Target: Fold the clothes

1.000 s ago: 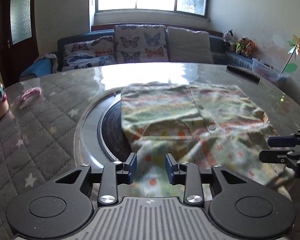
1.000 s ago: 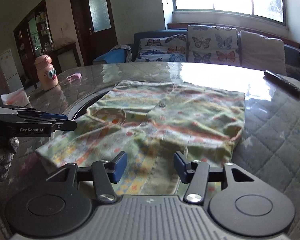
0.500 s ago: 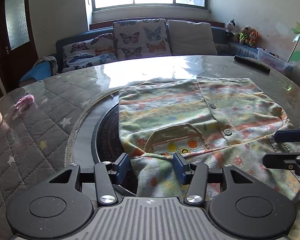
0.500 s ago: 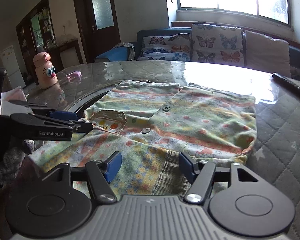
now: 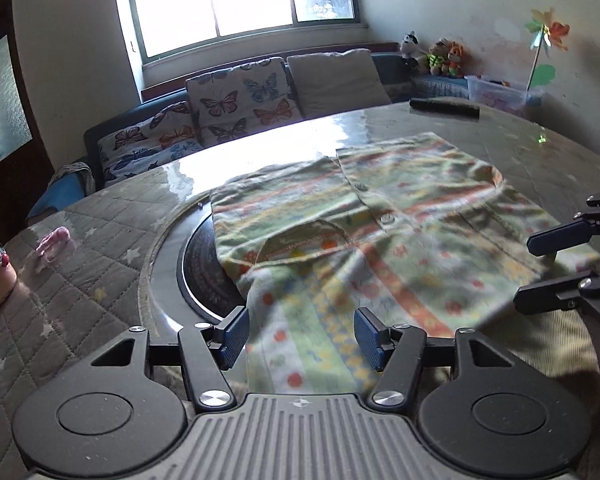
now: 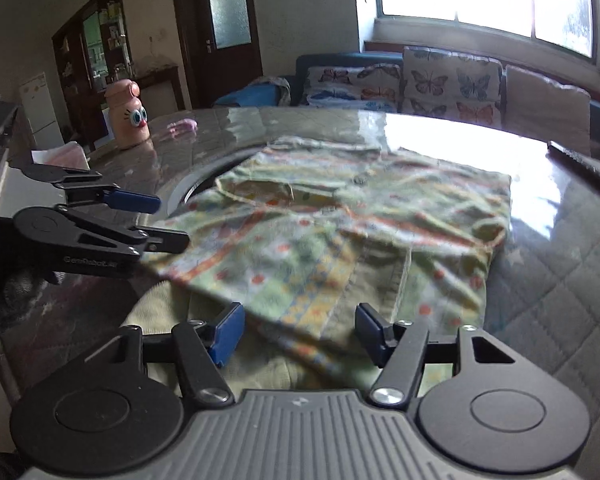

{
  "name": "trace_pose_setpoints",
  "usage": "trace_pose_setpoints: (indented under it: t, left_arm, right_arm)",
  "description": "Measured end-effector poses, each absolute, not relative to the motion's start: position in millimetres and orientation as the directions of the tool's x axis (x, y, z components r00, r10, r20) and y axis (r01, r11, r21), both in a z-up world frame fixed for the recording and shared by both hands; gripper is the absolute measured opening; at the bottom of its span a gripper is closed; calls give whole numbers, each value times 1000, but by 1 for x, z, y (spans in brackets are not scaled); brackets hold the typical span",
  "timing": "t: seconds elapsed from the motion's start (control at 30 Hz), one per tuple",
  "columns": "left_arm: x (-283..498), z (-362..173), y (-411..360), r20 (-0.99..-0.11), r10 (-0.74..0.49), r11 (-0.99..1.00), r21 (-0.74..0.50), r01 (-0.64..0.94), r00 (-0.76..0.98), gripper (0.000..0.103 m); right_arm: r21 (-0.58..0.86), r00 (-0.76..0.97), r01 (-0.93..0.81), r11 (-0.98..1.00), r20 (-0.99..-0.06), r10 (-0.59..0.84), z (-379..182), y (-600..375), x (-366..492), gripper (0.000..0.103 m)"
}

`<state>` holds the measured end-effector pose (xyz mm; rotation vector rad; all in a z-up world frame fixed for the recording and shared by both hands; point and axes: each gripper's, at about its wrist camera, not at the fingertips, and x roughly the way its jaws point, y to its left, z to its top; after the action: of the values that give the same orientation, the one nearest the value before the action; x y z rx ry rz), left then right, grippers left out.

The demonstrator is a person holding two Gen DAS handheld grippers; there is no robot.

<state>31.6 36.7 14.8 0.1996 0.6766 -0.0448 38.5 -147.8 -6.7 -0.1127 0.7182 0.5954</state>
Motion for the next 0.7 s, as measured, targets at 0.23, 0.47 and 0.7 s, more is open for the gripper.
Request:
trace_pose_setpoints:
  t: [0.23, 0.47, 0.7]
  left_arm:
    - [0, 16, 26, -605, -11, 943, 258, 209, 796, 67]
    - [-30, 1, -4, -584, -80, 835, 403, 374, 808, 68]
    - [-35, -5, -29, -537, -179, 760, 456, 462, 824, 67]
  right_arm:
    - [136, 610, -523, 842, -631, 480, -3, -160, 32, 62]
    - [164, 614, -503, 848, -622, 485, -1, -168, 31, 67]
    - [129, 642, -483, 866, -620, 450, 4, -179, 22, 71]
